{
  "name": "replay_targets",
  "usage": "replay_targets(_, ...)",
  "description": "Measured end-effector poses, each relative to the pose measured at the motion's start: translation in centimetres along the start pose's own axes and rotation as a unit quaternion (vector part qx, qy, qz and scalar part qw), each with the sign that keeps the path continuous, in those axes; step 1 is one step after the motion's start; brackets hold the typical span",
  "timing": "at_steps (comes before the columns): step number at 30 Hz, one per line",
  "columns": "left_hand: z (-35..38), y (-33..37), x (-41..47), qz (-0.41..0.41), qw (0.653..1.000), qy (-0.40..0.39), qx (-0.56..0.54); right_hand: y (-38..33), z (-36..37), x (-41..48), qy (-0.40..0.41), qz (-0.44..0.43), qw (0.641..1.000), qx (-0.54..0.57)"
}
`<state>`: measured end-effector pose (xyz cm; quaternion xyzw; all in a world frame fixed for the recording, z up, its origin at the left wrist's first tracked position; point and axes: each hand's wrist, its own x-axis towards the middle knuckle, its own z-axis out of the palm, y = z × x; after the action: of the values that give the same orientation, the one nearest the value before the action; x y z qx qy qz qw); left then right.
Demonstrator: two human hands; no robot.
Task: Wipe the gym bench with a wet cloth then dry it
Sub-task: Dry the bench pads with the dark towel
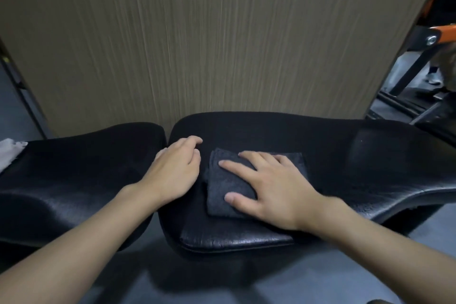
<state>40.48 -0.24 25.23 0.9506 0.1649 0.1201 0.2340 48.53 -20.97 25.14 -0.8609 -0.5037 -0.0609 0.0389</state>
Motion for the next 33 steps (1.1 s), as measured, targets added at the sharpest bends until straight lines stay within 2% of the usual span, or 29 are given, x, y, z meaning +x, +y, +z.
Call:
replay_targets(2, 0.6, 0.4, 0.2, -0.015, 1.000, 0.020, 0.004, 1.6, 0.3, 2.5, 0.001, 0.019, 1.000, -0.006)
replay_targets(7, 2.4, 0.4, 0.6, -0.013, 0.992, 0.010, 0.125, 5.8, 1.6, 9.7, -0.003, 0.058, 0.998, 0.000)
replay_targets(16, 2.6, 0.2, 1.0, -0.022, 0.989, -0.016, 0.143, 9.9, 2.5, 18.1, -0.021, 0.124, 0.992, 0.002)
replay_targets(21, 2.4, 0.1, 0.9, -0.027, 0.991, -0.021, 0.129, 8.2, 2.0, 14.4, -0.018, 0.105, 0.994, 0.006)
replay_targets(33, 1.8, 1.0, 0.1, -0.034, 0.989, -0.046, 0.137, 1.2, -1.5, -4.8, -0.035, 0.002, 0.999, -0.002)
